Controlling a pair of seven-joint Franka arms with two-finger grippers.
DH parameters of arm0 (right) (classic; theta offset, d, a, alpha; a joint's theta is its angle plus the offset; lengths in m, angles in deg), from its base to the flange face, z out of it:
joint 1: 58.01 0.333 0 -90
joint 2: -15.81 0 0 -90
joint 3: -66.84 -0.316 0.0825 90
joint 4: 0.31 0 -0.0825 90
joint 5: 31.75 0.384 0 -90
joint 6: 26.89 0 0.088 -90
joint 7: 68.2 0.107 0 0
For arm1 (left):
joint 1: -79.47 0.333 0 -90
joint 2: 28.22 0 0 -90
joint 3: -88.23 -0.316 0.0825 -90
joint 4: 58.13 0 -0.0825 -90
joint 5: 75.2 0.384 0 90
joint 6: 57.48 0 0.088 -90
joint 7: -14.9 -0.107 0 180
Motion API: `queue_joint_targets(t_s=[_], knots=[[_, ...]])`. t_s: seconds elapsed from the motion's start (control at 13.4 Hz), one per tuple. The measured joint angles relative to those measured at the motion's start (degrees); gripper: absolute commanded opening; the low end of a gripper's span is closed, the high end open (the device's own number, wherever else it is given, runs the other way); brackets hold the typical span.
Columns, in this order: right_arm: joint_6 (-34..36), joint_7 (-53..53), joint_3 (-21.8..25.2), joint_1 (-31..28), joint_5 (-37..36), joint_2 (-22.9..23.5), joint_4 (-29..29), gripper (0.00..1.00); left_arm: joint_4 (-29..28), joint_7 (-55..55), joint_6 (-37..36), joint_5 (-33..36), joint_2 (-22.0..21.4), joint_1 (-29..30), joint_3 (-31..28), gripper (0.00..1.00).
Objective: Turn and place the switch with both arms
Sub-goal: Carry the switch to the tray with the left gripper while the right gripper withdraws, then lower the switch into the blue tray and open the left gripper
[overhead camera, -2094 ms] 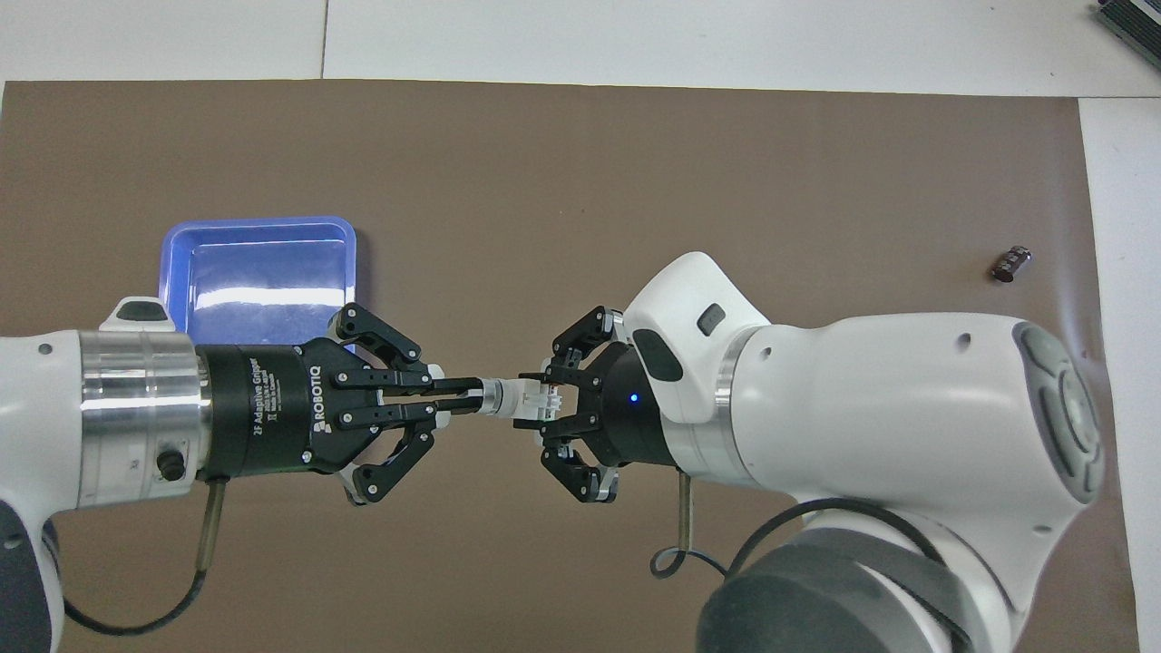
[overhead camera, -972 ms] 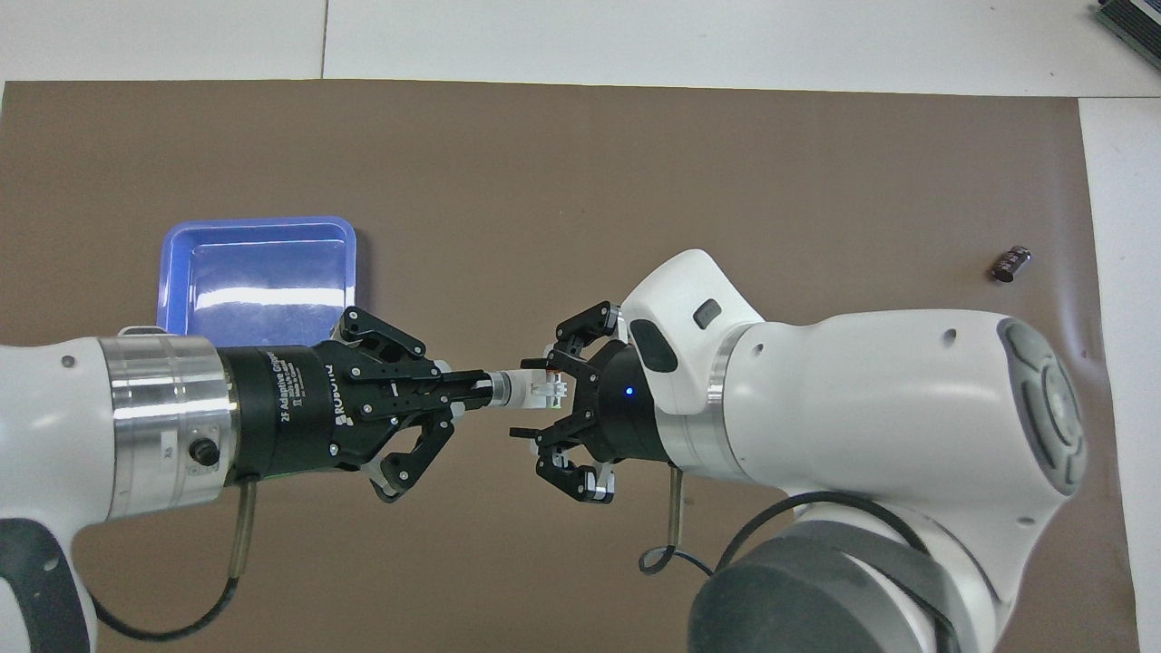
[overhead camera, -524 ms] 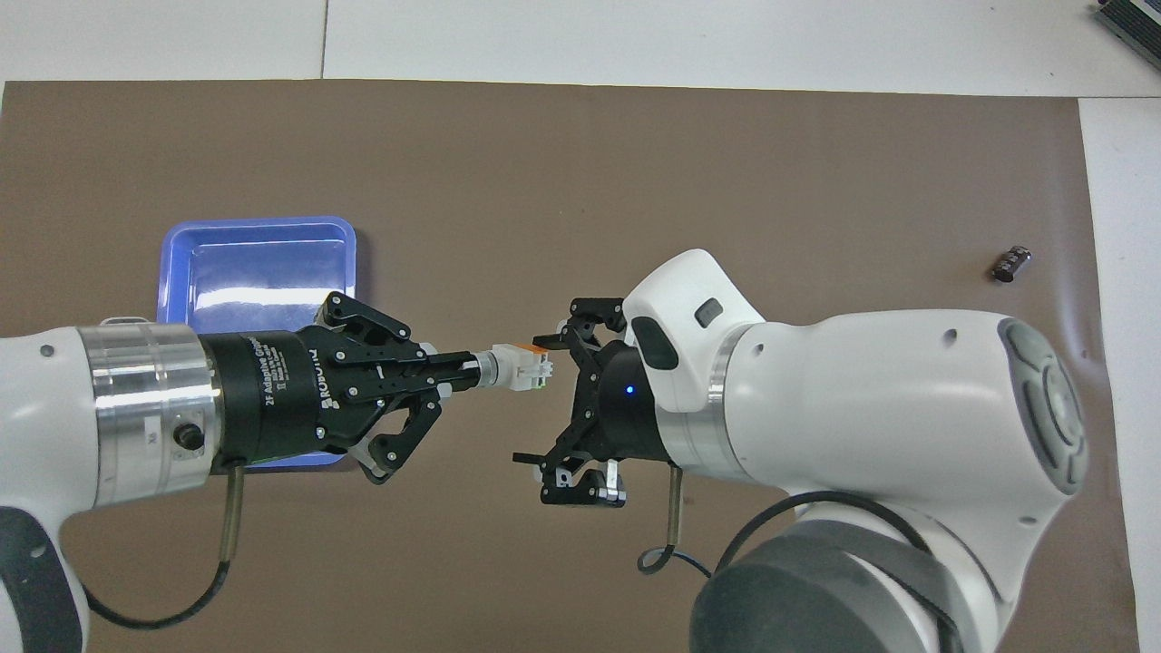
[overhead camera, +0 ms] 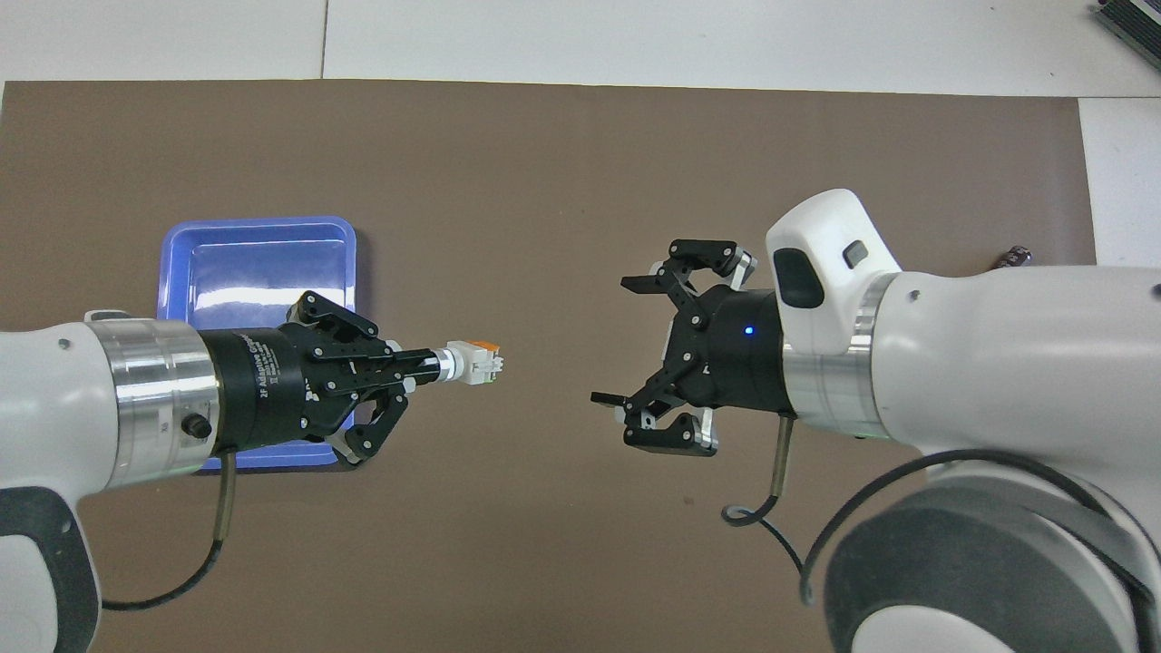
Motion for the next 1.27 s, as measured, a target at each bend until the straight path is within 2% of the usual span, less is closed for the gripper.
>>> queue_joint_targets(t_s=[0.37,0.75,1.05,1.27], knots=[[-1.63,0.35,0.95,-3.2,-15.47,-0.41,0.09,1.0,-5.53,-17.89,0.16,10.57,-0.14,4.91,-0.22,0.0],[-4.48,3.95,1.29,-7.93,-22.68,0.03,0.22,1.0,-10.21,-41.54,0.47,18.75,-0.71,11.63,-0.55,0.0],[-2.79,21.44,3.61,-7.57,-35.25,0.12,0.21,1.0,-13.05,-53.65,5.09,26.59,0.68,14.03,-0.63,0.0],[2.28,36.5,9.95,-3.72,-39.34,0.06,-0.7,1.0,-13.23,-59.38,8.2,34.4,3.7,14.93,-0.67,0.0]])
